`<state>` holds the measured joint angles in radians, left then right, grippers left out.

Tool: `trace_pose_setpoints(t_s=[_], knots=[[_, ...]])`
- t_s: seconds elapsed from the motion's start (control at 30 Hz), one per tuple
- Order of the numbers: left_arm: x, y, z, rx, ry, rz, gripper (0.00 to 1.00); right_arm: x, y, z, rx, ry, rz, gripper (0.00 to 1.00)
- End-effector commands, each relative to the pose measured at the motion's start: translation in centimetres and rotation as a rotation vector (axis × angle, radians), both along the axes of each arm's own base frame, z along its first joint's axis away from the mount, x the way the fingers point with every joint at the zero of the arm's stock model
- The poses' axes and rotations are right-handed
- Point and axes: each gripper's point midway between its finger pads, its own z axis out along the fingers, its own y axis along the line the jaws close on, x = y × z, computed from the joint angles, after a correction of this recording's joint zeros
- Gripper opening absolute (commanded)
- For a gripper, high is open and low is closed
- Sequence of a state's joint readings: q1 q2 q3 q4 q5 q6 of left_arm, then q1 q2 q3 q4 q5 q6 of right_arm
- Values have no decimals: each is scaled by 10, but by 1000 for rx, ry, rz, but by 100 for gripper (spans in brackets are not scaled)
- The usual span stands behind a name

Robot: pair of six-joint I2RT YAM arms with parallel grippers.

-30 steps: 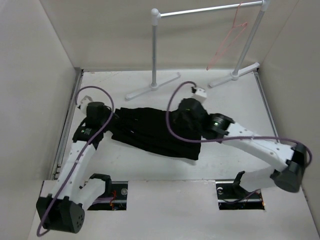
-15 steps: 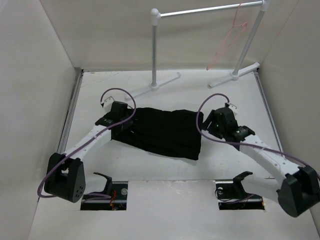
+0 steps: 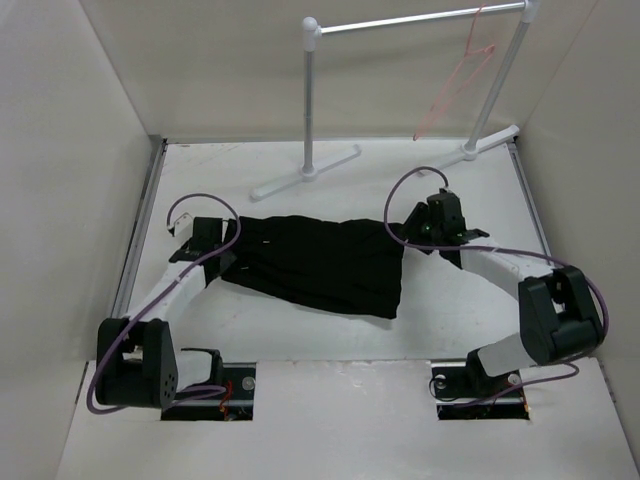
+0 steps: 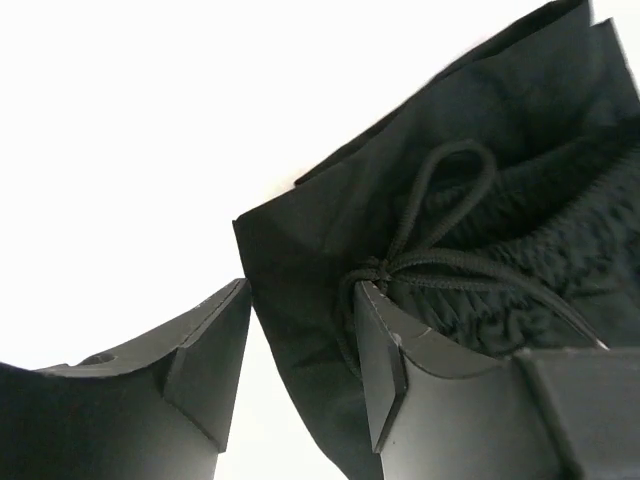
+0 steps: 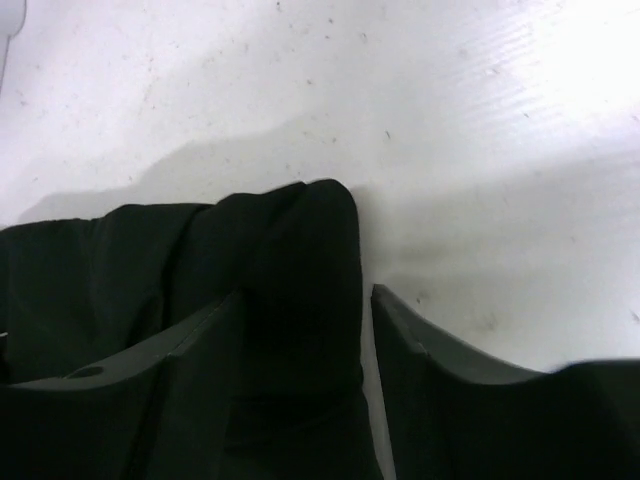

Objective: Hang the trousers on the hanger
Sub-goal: Fold the trousers at the center of the board, then pick up the hanger from the clothesline.

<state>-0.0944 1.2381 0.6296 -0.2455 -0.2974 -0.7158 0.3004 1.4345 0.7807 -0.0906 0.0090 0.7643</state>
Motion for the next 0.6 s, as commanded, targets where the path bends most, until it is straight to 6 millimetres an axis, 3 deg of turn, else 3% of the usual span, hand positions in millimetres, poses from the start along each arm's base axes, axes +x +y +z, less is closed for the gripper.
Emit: trace_pose_setpoints(t_s=[0.0, 0.13, 0.23, 0.3, 0.37, 0.47, 0.5, 0.57], knots=[[6, 1, 32, 0, -88, -18, 43, 33, 18, 23, 86, -94, 26, 50], [3, 0, 70, -1, -166, -16, 42, 48, 31, 11, 115, -58, 51, 22], [4, -12, 105, 8, -229, -50, 42, 60, 38, 17, 121, -71, 69, 20], [8, -34, 122, 24, -260, -108, 42, 70, 43, 23, 126, -83, 83, 21], [17, -68, 124, 23, -265, -175, 42, 77, 43, 29, 123, -86, 85, 28], [39, -114, 116, 34, -266, -237, 43, 76, 37, 45, 106, -111, 75, 57], [47, -124, 110, 24, -271, -241, 43, 71, 35, 52, 104, -120, 75, 66], [58, -135, 95, -4, -271, -242, 43, 60, 29, 65, 83, -138, 75, 73]])
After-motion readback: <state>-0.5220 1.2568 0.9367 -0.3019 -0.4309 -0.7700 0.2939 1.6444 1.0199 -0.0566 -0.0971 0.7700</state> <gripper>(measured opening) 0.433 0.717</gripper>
